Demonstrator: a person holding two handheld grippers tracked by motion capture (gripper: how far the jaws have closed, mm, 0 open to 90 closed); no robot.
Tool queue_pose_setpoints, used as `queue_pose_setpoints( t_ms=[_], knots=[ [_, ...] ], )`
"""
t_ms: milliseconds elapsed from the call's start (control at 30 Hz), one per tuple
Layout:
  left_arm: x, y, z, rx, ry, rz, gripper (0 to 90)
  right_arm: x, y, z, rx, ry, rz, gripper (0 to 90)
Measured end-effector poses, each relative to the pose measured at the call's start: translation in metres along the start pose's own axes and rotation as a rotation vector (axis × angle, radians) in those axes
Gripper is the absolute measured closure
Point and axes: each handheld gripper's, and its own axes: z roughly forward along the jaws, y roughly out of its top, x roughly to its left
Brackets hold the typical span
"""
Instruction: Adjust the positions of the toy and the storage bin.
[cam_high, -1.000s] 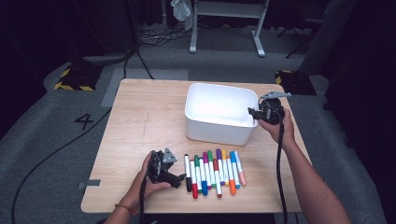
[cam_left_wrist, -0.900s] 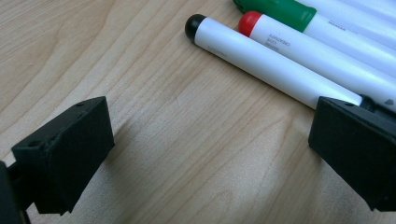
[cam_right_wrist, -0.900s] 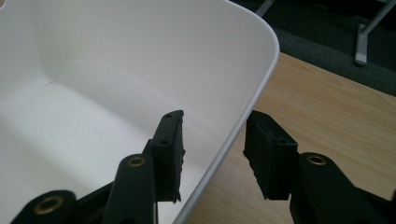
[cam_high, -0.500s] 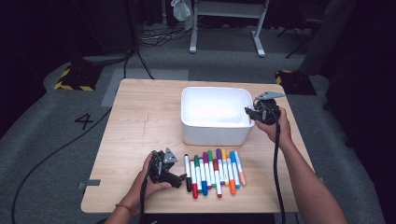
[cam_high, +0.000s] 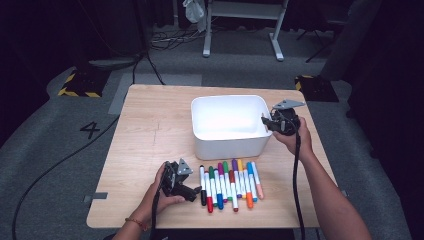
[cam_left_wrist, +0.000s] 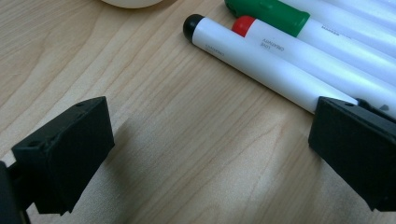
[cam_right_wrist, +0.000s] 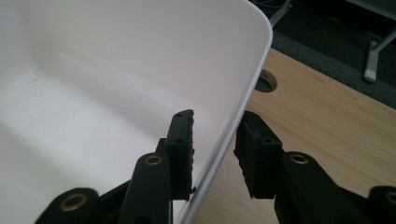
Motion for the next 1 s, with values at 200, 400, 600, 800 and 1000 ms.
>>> queue_pose_setpoints(
  t_ms=[200,400,600,800,1000],
  knots=[
    [-0.003,0.002,0.002,-0.001,0.001,-0.006,0.1,0.003,-0.001,-0.003,0.01,0.001,-0.014,68.2],
    [-0.006,0.004,0.004,0.002,0.008,-0.016,0.0,0.005,-0.004,-0.008,0.021,0.004,-0.005,68.3],
    [-0.007,0.006,0.005,-0.001,0.004,-0.005,0.0,0.006,-0.008,-0.017,0.016,0.017,0.015,67.0],
    [-0.01,0.009,0.008,0.001,0.005,-0.014,0.0,0.004,-0.012,-0.028,-0.008,0.048,0.034,53.5],
    [-0.011,0.011,0.01,-0.001,0.001,-0.011,0.0,-0.002,-0.019,-0.052,-0.078,0.102,0.083,41.8]
  ],
)
